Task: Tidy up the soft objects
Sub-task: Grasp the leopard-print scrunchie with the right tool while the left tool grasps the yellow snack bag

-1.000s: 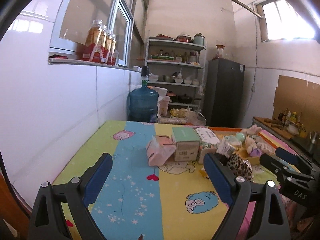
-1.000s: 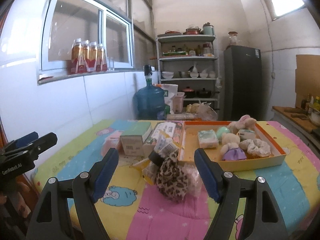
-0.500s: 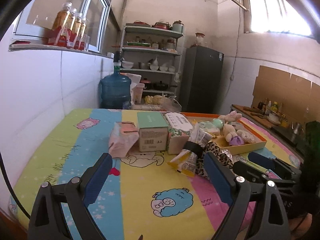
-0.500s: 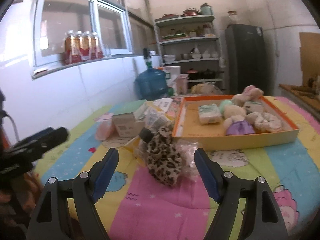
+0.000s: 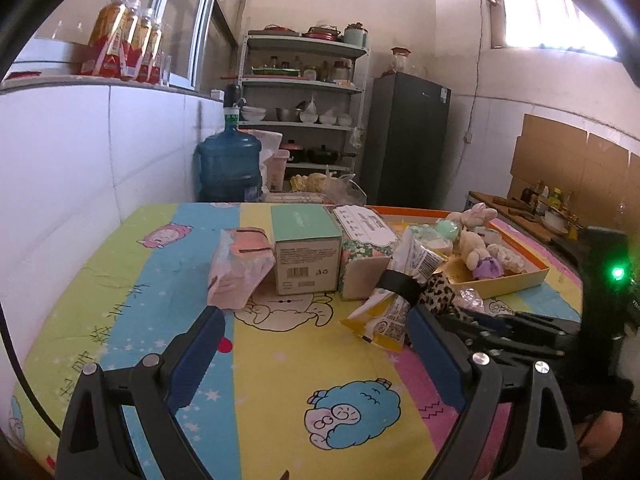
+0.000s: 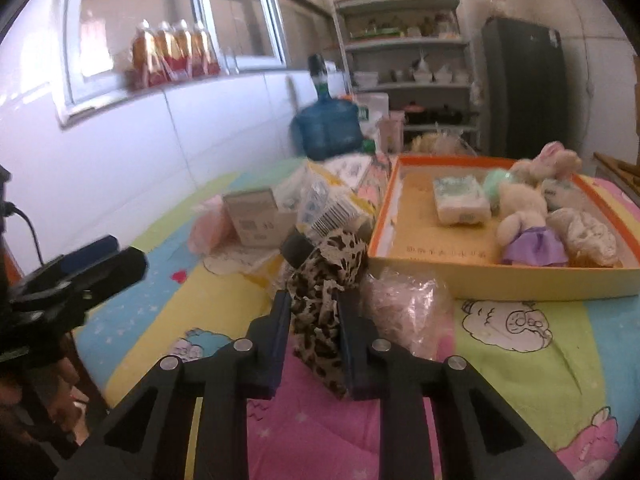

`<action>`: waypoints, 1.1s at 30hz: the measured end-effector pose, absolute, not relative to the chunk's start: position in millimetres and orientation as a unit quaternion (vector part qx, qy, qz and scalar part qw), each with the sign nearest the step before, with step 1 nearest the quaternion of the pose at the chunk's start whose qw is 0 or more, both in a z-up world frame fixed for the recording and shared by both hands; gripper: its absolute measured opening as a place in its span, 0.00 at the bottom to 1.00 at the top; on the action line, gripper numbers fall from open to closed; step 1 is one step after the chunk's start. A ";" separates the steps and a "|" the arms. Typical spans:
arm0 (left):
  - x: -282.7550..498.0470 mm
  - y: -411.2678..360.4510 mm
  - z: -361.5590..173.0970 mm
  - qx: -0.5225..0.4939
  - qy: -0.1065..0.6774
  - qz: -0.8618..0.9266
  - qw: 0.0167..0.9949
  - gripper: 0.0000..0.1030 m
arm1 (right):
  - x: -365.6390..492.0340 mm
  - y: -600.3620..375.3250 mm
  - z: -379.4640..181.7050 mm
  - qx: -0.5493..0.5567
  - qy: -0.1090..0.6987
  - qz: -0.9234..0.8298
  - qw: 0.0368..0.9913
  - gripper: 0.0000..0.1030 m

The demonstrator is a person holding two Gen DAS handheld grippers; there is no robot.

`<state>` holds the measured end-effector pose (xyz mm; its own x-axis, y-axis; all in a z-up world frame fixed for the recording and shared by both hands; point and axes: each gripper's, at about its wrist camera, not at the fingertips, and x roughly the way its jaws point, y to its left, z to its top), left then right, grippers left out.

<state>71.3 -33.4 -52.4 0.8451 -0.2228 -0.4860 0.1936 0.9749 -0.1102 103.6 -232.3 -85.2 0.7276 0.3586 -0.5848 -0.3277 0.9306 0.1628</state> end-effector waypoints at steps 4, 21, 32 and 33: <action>79.7 -36.9 -53.3 -0.022 0.260 -0.115 0.959 0.90 | 107.7 -236.3 -91.1 0.043 0.333 0.204 0.920 0.10; 132.2 -96.0 -72.6 0.054 0.316 -0.251 0.913 0.88 | 39.9 -306.0 -22.0 0.100 0.228 0.199 0.948 0.08; 162.8 -123.8 -91.6 0.123 0.367 -0.281 0.878 0.61 | 49.3 -318.2 -27.5 0.124 0.232 0.206 0.942 0.08; 164.3 -123.3 -92.1 0.121 0.369 -0.282 0.878 0.54 | 50.1 -318.8 -27.8 0.126 0.233 0.207 0.942 0.08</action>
<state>164.3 -123.3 -92.1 0.5696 -0.4046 -0.7154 0.5838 0.8119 0.0056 50.1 -318.8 -27.8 0.8060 0.4487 -0.3862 -0.3318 0.8826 0.3329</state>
